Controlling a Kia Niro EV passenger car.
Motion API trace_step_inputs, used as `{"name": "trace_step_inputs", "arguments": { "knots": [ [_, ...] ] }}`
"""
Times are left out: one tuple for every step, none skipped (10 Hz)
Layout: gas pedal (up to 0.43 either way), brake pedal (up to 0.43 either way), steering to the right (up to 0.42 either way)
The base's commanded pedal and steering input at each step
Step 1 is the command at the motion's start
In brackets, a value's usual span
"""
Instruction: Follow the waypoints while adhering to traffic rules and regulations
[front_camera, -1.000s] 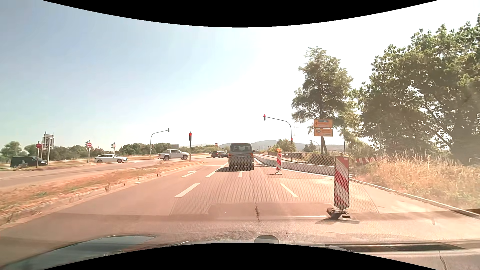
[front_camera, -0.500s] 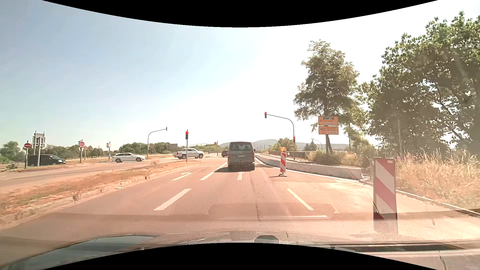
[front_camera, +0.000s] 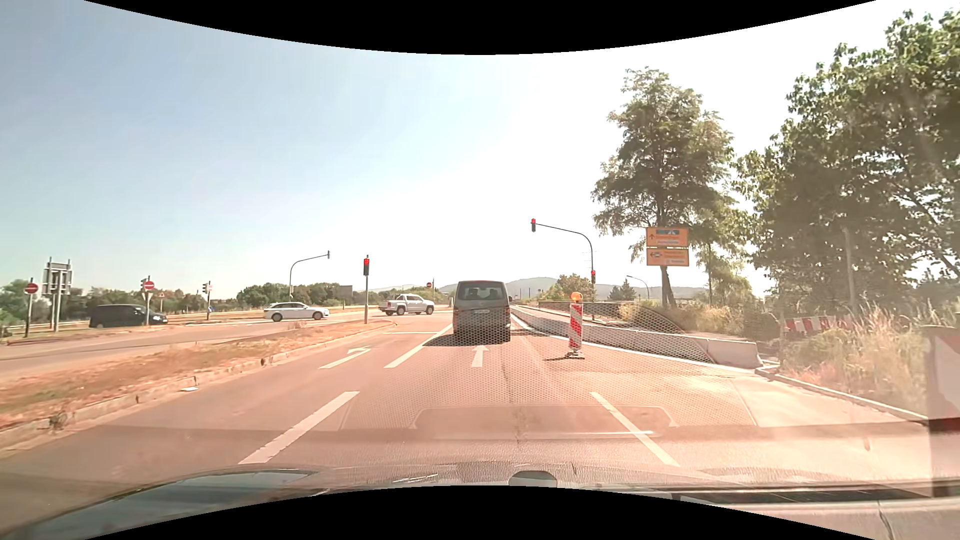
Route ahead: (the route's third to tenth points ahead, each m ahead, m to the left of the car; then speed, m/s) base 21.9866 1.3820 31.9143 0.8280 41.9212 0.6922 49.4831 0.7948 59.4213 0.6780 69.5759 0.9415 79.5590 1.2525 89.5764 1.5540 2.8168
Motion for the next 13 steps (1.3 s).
{"name": "trace_step_inputs", "arguments": {
  "knots": [
    [0.0,0.0,-0.003],
    [0.0,0.0,-0.003],
    [0.0,0.0,-0.003],
    [0.0,0.0,-0.003],
    [0.0,0.0,-0.003],
    [0.0,0.0,-0.003],
    [0.0,0.0,-0.003],
    [0.0,0.0,-0.003],
    [0.0,0.0,-0.003],
    [0.0,0.0,-0.003],
    [0.0,0.0,-0.003],
    [0.0,0.0,-0.003],
    [0.0,0.0,-0.003]
  ]
}}
